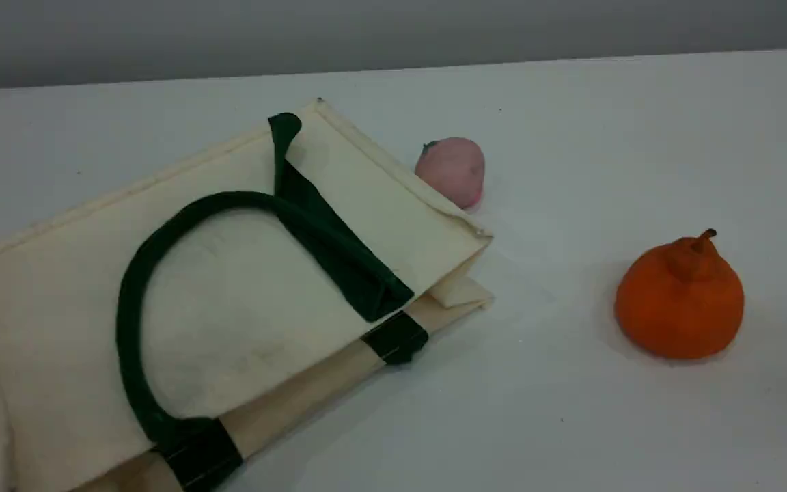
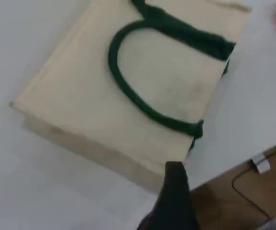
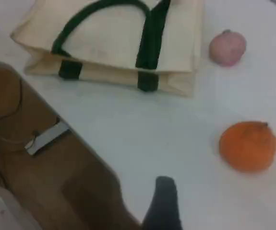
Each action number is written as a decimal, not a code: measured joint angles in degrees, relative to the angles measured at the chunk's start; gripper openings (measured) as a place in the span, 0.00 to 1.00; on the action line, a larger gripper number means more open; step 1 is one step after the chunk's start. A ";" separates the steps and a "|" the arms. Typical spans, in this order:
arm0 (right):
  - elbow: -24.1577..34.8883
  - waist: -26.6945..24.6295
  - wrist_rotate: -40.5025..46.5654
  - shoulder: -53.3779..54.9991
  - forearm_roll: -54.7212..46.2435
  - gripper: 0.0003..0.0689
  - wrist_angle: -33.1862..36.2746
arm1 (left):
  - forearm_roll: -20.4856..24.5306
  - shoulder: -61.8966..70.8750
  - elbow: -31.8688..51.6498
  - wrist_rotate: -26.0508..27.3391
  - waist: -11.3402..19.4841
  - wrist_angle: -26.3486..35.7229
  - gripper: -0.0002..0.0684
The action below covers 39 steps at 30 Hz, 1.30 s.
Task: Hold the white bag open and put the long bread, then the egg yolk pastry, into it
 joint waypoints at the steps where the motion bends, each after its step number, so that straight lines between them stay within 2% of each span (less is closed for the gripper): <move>1: 0.80 0.00 0.00 -0.04 0.13 0.81 -0.18 | 0.00 0.00 0.58 -0.34 0.00 0.00 0.79; 8: 2.68 0.00 -0.08 -0.04 3.84 0.81 -4.14 | 0.25 0.00 5.41 -2.30 0.00 -2.16 0.79; 12: 2.68 0.00 -0.25 -0.04 3.79 0.81 -4.55 | 0.40 0.00 5.53 -2.34 0.06 -5.51 0.79; 17: 2.68 0.00 0.17 -0.04 4.39 0.81 -4.50 | 1.41 0.00 6.33 -3.55 0.06 -5.60 0.79; 19: 2.68 0.00 0.17 -0.04 4.63 0.81 -4.45 | 3.40 0.00 6.52 -5.29 0.06 -6.42 0.79; 27: 2.68 0.00 0.17 -0.04 4.76 0.81 -4.39 | 13.63 0.00 7.10 -17.67 0.06 -7.85 0.75; 37: 2.68 -0.08 0.17 -0.04 4.81 0.81 -4.33 | 13.39 0.00 7.10 -17.86 0.06 -7.85 0.73; 39: 2.68 -1.95 0.17 -0.12 5.15 0.81 -4.33 | 13.11 0.00 7.10 -17.86 0.06 -7.85 0.73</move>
